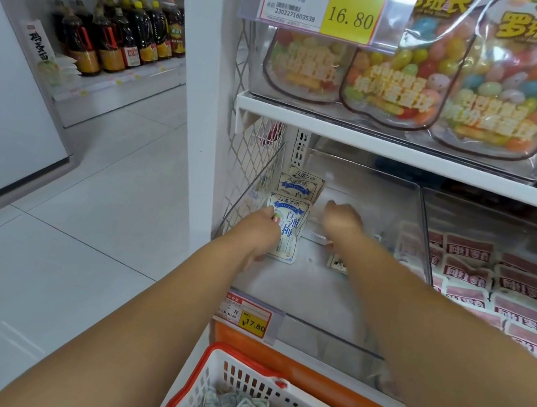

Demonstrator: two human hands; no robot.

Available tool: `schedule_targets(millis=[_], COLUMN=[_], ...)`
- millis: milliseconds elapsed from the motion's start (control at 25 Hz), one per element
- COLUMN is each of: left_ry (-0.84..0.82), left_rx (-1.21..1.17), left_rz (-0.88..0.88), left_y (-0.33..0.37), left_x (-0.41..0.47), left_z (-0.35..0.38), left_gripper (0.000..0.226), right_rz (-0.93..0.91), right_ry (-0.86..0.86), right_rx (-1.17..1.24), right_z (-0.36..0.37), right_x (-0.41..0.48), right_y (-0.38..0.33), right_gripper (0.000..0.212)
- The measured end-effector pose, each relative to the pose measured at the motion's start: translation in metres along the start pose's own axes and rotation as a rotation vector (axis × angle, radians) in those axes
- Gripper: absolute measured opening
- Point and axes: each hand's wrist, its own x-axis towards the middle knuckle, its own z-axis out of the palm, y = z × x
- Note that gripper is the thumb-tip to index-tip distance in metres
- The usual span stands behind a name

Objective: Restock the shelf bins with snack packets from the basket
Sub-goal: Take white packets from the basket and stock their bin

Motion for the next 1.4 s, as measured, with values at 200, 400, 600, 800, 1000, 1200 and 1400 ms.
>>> schedule_targets(millis=[200,400,600,800,1000,1200,1400], left_ry=[-0.026,-0.066,-0.093,-0.060,-0.021,-0.044,-0.057], left_rx=[-0.019,0.013,0.023,0.019,-0.033,-0.102,-0.200], left_rz=[-0.008,-0.033,-0.061,-0.034,-0.017,-0.015,-0.065], left_y=[-0.002,-0.010,-0.016,-0.016,-0.019,-0.013,-0.010], left_x=[0.002,0.008,0.009,0.010,0.004,0.002,0.004], left_z=[-0.003,-0.003,-0.002,-0.004,-0.007,-0.002,0.000], left_gripper=[0.052,0.063,0.062,0.060,0.060,0.058,0.053], right_rz=[-0.057,0.003,0.016,0.156,0.134,-0.123,-0.220], right_ry=[-0.277,-0.313,-0.264,-0.404,-0.248,-0.078,-0.106], right_rx=[-1.109,-1.243,-1.173,-0.259,0.303,0.254,-0.624], right_z=[-0.049,-0.040,-0.032,0.004,0.040,0.045,-0.022], right_x=[0.003,0.004,-0.005,-0.018,-0.025,-0.014,0.006], right_y=[-0.007,0.008,0.005,-0.002,0.010,0.009,-0.006], right_gripper=[0.040,0.077,0.069,0.033,0.030,0.037,0.012])
